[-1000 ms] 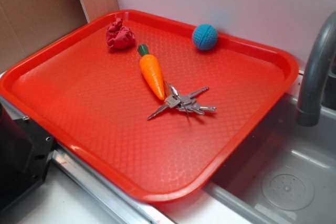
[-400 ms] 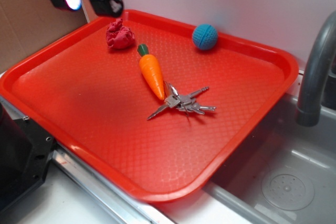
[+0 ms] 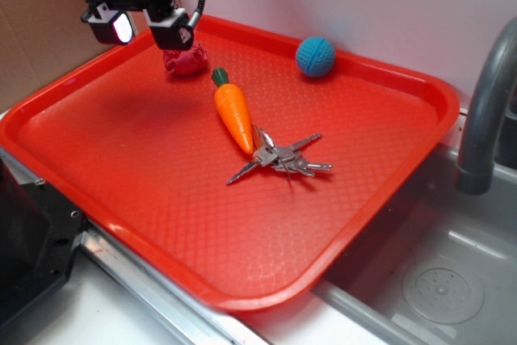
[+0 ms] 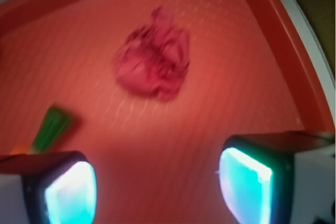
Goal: Grab the red paper.
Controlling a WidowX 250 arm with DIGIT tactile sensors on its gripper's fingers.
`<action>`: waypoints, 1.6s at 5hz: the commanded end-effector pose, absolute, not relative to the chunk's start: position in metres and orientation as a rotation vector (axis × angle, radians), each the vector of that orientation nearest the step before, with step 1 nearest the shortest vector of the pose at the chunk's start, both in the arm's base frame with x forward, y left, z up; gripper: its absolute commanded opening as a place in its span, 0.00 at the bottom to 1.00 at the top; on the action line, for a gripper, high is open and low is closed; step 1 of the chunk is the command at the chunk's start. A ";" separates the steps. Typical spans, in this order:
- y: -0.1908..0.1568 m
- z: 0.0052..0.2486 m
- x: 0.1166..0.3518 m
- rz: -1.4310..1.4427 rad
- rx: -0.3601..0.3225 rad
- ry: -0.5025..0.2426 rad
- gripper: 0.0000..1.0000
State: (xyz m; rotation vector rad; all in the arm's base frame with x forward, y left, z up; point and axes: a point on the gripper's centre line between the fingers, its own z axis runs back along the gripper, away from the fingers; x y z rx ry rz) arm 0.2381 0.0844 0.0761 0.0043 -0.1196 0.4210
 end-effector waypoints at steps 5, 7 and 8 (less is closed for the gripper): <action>0.090 0.060 0.264 0.364 0.055 -0.157 1.00; 0.083 0.032 0.304 0.332 0.036 -0.114 1.00; 0.080 0.028 0.315 0.332 0.083 -0.105 0.00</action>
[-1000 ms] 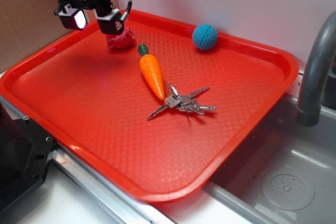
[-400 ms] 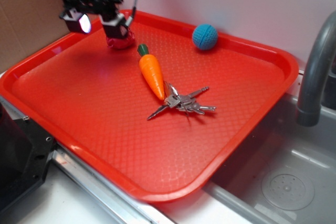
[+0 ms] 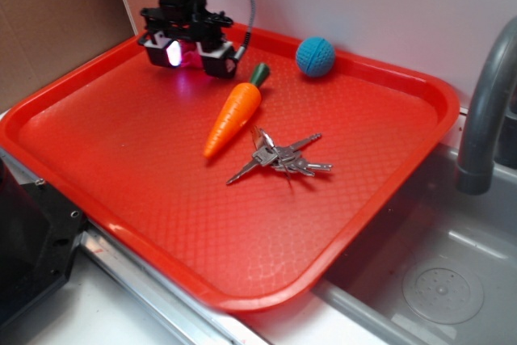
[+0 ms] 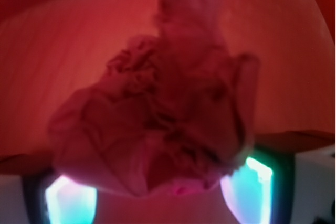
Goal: Grab the red paper.
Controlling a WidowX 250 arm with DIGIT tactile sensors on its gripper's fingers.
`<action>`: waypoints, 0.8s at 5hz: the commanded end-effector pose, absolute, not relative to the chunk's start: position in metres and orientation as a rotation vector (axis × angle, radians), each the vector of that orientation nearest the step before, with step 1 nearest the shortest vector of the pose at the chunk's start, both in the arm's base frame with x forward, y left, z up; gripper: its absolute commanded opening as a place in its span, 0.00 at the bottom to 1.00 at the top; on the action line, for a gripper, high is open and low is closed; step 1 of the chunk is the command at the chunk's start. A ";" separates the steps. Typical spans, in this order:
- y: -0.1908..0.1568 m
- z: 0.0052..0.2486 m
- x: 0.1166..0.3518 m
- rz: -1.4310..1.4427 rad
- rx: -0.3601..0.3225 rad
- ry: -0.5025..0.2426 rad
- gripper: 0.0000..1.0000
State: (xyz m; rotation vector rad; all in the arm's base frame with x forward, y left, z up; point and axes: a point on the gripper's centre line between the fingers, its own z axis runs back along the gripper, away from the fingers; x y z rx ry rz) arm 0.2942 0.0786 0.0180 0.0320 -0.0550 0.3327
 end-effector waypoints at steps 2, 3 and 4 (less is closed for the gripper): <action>0.082 0.023 0.327 0.347 0.086 -0.089 0.00; 0.081 0.025 0.329 0.361 0.084 -0.085 0.00; 0.085 0.028 0.315 0.378 0.090 -0.088 0.00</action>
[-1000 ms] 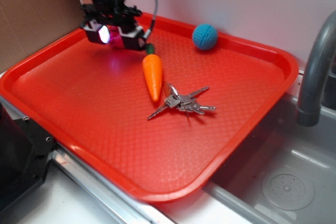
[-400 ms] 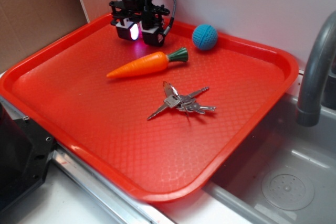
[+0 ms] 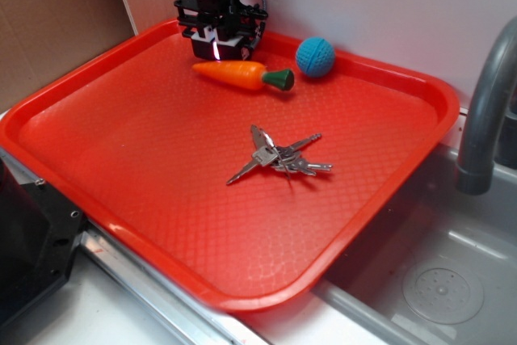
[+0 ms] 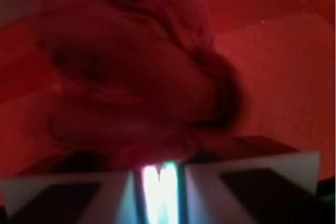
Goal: Grab the red paper.
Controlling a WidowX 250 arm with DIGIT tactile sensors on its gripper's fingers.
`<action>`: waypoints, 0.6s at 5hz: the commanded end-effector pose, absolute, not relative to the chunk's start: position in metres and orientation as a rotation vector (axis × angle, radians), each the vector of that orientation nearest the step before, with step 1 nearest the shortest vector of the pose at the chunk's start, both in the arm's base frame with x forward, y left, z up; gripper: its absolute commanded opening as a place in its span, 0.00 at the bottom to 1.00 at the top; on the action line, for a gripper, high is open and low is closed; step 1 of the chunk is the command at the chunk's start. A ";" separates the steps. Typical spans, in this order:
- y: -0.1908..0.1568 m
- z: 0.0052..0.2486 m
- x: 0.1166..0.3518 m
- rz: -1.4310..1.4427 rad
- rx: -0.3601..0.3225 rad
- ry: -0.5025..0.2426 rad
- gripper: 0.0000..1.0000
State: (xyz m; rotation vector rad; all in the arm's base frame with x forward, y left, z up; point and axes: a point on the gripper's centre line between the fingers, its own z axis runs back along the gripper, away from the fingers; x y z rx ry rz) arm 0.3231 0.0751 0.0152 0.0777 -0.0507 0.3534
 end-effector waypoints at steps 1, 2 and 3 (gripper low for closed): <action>0.088 0.031 0.311 0.388 0.088 -0.091 0.00; 0.088 0.046 0.301 0.381 0.083 -0.116 0.00; 0.090 0.063 0.297 0.368 0.071 -0.156 0.00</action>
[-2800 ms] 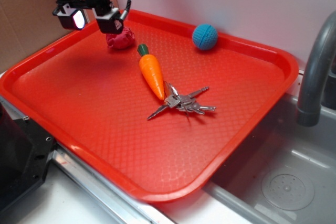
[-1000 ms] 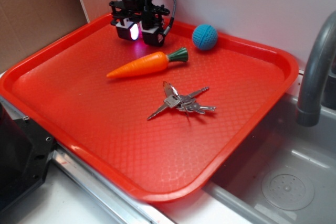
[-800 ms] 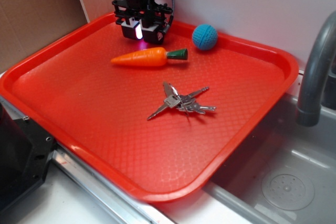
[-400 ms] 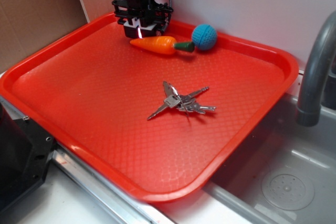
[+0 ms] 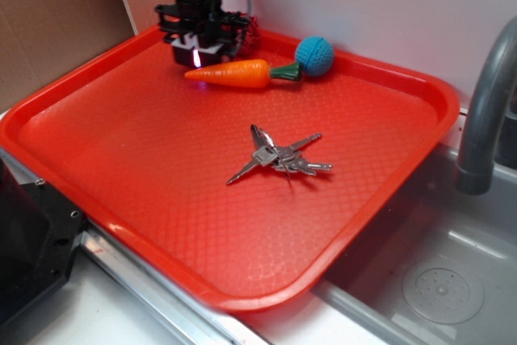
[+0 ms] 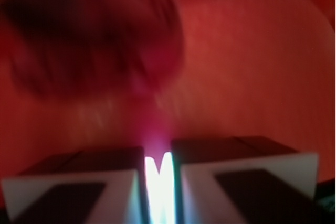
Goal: Grab the red paper.
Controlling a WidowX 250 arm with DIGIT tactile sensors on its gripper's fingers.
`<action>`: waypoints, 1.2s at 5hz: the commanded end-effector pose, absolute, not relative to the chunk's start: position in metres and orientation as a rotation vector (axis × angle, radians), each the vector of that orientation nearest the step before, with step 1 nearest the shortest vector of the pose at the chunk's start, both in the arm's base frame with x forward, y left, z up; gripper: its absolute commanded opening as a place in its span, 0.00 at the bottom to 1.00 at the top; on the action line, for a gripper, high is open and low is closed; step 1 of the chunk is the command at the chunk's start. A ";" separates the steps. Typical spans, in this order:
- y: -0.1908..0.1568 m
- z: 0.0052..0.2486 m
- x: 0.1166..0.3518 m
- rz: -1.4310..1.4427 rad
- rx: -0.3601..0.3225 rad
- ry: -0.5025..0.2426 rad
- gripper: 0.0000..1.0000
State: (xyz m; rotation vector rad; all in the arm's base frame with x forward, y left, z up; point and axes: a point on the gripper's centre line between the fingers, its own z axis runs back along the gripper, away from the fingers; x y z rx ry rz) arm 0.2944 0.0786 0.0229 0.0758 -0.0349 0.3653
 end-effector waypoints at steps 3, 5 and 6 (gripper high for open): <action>0.101 0.085 0.305 0.336 0.023 -0.247 1.00; 0.101 0.063 0.329 0.311 0.016 -0.275 1.00; 0.097 0.054 0.336 0.295 0.015 -0.256 1.00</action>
